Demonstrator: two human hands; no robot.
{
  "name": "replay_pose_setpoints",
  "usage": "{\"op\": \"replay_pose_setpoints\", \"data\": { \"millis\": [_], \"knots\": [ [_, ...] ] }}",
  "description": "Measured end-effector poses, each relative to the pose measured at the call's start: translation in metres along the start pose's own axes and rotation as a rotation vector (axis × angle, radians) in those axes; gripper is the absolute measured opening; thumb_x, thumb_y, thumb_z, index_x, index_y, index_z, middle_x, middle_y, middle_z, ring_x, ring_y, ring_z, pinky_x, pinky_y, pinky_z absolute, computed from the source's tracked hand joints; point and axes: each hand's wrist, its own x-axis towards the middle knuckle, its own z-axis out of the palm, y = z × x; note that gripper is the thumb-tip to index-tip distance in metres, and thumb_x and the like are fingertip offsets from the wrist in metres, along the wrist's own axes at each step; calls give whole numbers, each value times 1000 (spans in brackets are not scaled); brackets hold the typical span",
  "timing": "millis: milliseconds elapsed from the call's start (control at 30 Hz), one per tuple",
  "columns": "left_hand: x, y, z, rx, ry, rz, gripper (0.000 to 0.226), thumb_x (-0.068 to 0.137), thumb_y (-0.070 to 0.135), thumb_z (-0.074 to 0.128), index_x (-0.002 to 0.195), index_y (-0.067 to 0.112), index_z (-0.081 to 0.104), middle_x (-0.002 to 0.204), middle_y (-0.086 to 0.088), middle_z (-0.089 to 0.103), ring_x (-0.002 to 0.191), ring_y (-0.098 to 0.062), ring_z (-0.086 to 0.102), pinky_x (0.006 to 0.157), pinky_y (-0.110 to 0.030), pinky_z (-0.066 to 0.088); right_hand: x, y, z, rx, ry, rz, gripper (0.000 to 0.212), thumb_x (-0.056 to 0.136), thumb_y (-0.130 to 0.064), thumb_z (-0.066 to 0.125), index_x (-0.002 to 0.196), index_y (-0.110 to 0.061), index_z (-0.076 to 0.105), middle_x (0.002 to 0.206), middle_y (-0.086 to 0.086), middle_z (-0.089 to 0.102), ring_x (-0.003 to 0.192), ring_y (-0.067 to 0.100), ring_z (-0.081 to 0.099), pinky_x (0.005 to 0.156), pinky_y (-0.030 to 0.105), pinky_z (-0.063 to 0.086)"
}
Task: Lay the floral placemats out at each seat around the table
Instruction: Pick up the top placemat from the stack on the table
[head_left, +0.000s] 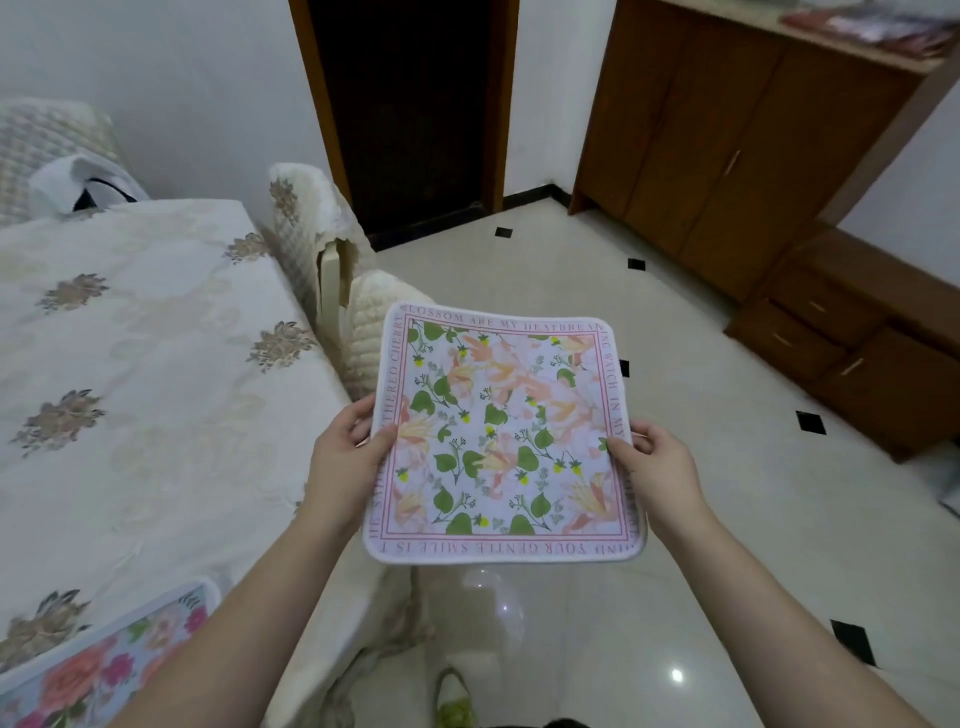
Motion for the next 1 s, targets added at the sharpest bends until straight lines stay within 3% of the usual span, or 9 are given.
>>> {"op": "replay_pose_setpoints", "data": {
  "millis": [200, 467, 600, 700, 833, 1000],
  "knots": [
    [45, 6, 16, -34, -21, -39, 30, 93, 9, 65, 118, 27, 65, 111, -5, 75, 93, -32, 74, 75, -50, 61, 38, -16, 0, 55, -3, 11, 15, 88, -11, 70, 100, -18, 66, 87, 1, 78, 77, 23, 76, 57, 29, 59],
    [105, 6, 68, -77, 22, -105, 31, 93, 4, 64, 121, 16, 62, 107, -8, 76, 89, -30, 75, 62, -38, 61, 127, -30, -23, 63, -75, 20, 15, 89, -9, 68, 102, -16, 67, 89, 5, 78, 79, 26, 76, 65, 36, 61],
    [132, 4, 107, -77, 69, -123, 36, 92, 3, 65, 125, 16, 60, 108, -9, 76, 92, -33, 74, 71, -45, 61, 185, -39, -44, 85, -131, 48, 19, 89, -7, 68, 107, -12, 67, 92, 8, 78, 80, 28, 76, 67, 39, 62],
    [150, 6, 136, -87, 103, -135, 34, 90, 2, 66, 119, 20, 64, 107, -12, 76, 93, -36, 74, 78, -52, 60, 225, -45, -60, 93, -158, 71, 19, 89, -2, 67, 107, -8, 66, 88, 8, 78, 75, 25, 75, 59, 32, 60],
    [166, 10, 165, -150, 133, -166, 30, 90, -1, 65, 113, 19, 65, 105, -15, 76, 88, -34, 75, 64, -42, 61, 273, -54, -72, 74, -212, 88, 20, 89, -3, 67, 109, -7, 66, 91, 10, 77, 79, 27, 75, 59, 31, 59],
    [184, 18, 178, -141, 195, -167, 32, 91, -2, 63, 119, 14, 61, 104, -16, 76, 85, -33, 75, 64, -41, 60, 316, -64, -61, 69, -286, 111, 21, 89, -6, 68, 110, -9, 65, 96, 10, 77, 83, 29, 75, 63, 34, 59]
  ]
}}
